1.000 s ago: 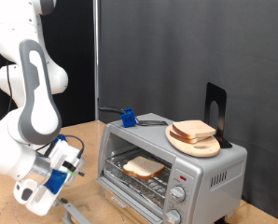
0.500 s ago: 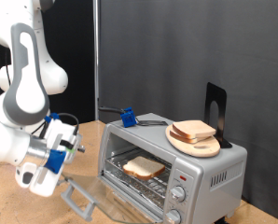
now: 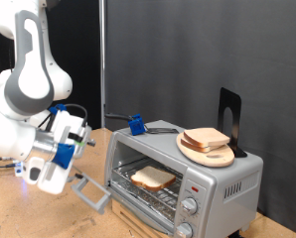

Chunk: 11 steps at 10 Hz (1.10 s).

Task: Make a piece of toast with the oven

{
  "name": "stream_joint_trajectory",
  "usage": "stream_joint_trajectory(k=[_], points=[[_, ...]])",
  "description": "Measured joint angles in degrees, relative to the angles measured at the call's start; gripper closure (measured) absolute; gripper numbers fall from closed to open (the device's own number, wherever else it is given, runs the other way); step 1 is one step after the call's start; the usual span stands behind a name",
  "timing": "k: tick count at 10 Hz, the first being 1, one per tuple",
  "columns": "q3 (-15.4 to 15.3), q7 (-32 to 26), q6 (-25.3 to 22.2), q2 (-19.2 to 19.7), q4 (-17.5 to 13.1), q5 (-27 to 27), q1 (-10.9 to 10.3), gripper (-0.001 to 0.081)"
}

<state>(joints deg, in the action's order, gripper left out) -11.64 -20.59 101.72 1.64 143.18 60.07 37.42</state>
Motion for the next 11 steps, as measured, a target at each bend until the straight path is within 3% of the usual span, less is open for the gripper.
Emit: stream_joint_trajectory(k=[7,11], points=[[-3.8,2.9,-6.6,-8.5,2.0,5.8,-2.2,-0.0002],[-6.4,5.4,-6.1,-13.7,5.1,8.0,-3.8,-0.0002]])
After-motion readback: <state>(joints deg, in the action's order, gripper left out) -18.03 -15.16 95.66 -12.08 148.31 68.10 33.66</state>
